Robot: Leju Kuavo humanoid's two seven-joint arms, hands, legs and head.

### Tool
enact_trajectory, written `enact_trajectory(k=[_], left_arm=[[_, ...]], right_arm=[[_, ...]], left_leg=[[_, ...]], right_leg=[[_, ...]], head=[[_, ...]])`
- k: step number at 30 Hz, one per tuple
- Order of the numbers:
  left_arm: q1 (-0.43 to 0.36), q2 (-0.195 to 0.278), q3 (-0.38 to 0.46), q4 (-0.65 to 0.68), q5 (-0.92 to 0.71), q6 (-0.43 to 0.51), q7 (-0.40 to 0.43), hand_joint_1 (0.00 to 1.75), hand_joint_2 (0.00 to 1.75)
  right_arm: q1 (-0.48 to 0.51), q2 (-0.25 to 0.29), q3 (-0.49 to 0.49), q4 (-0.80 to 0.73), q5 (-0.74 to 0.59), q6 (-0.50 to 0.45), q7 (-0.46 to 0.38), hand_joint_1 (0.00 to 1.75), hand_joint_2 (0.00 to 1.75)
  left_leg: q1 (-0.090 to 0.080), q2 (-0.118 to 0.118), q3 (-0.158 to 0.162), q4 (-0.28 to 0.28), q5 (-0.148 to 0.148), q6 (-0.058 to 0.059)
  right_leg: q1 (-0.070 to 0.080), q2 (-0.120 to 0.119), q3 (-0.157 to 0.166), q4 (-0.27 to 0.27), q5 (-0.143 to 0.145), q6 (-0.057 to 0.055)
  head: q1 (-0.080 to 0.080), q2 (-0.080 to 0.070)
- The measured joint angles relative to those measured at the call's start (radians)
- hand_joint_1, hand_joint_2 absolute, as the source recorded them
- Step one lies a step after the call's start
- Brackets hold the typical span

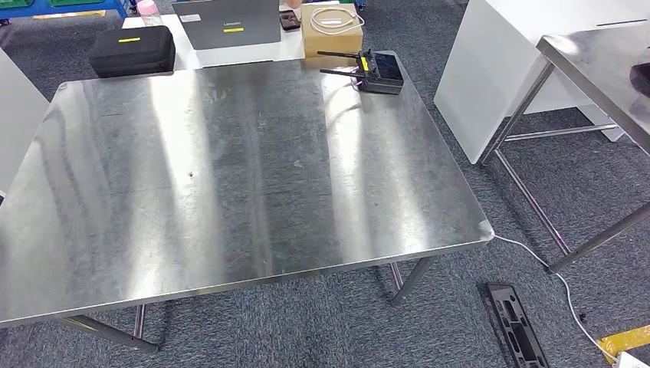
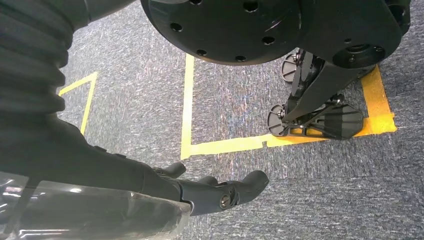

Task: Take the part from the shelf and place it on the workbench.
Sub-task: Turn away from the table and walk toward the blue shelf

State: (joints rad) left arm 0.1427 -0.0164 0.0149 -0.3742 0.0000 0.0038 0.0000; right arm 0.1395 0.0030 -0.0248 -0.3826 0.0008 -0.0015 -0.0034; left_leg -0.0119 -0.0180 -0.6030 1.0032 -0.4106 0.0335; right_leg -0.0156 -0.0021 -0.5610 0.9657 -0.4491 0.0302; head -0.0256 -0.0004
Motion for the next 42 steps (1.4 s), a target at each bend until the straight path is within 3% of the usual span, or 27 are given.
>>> enact_trajectory(k=[15,26,39,42], left_arm=[[-0.003,-0.002,0.024,0.000,-0.053,0.003,0.000,0.00,1.75],[-0.030,-0.036,0.163,0.005,-0.323,0.028,0.010,0.00,1.75],[-0.078,-0.091,0.373,0.039,-0.643,0.060,0.024,0.00,1.75],[-0.089,-0.105,0.424,0.049,-0.710,0.067,0.025,0.00,0.44]], right_arm=[[-0.003,0.002,-0.007,-0.001,0.050,-0.013,0.000,0.00,1.75],[-0.032,0.020,-0.085,0.004,0.293,-0.093,0.000,0.00,1.75],[-0.075,0.061,-0.271,0.036,0.533,-0.191,-0.004,0.00,1.75],[-0.086,0.073,-0.321,0.043,0.577,-0.213,-0.015,0.00,0.44]], left_leg=[[0.000,0.000,0.000,0.000,0.000,0.000],[0.000,0.000,0.000,0.000,0.000,0.000],[0.000,0.000,0.000,0.000,0.000,0.000],[0.000,0.000,0.000,0.000,0.000,0.000]], right_leg=[[0.000,0.000,0.000,0.000,0.000,0.000],[0.000,0.000,0.000,0.000,0.000,0.000],[0.000,0.000,0.000,0.000,0.000,0.000],[0.000,0.000,0.000,0.000,0.000,0.000]], head=[[0.000,0.000],[0.000,0.000],[0.000,0.000],[0.000,0.000]])
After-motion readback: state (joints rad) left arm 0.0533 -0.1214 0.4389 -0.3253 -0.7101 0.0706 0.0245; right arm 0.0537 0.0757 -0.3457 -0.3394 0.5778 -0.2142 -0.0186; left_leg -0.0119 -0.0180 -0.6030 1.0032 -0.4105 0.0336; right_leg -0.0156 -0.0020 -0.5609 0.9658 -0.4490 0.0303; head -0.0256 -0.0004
